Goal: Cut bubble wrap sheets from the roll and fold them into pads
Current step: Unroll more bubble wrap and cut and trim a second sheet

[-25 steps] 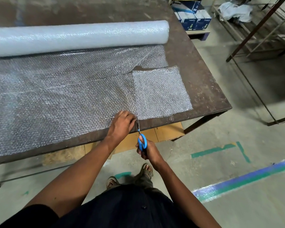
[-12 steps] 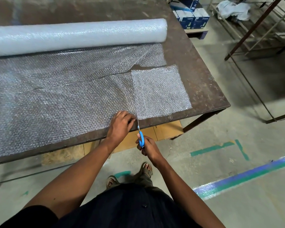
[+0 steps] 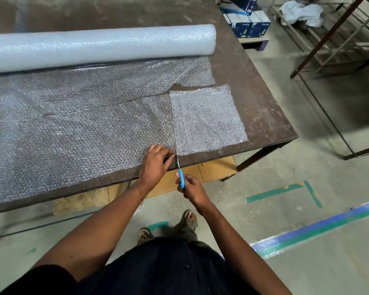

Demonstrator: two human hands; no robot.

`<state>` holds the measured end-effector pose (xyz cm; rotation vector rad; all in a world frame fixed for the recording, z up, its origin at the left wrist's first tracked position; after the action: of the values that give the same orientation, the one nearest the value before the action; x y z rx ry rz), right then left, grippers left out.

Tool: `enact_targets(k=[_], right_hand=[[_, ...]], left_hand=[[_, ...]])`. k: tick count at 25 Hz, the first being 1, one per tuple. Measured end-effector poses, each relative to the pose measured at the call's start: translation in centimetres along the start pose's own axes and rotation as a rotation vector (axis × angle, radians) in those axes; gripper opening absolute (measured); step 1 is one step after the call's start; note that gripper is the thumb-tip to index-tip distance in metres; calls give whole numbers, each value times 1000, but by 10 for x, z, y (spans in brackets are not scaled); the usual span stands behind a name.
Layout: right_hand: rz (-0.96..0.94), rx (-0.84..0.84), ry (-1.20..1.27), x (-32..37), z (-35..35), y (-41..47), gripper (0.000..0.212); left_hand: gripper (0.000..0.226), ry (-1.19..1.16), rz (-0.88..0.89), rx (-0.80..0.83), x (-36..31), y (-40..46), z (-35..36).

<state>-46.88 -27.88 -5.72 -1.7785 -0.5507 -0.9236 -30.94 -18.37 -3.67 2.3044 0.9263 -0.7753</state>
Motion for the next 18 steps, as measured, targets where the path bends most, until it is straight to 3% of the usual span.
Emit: enact_targets(k=[7, 18], right_hand=[[17, 45, 14, 10, 2, -8, 47], [103, 72, 66, 25, 9, 5, 54]], left_hand=[[10, -139, -61, -26, 3, -3, -1], [7, -204, -79, -46, 7, -3, -2]])
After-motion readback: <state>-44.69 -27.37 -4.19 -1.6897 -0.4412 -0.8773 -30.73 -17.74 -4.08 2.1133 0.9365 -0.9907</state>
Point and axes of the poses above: each hand's wrist, its own y-axis towards the middle knuckle, its own z-axis out of the palm, x = y × z, the point moved 5 cm from there along y, towards the middle knuckle, and after that the axes turned 8 degrees about -y, right-handed, at the moved point
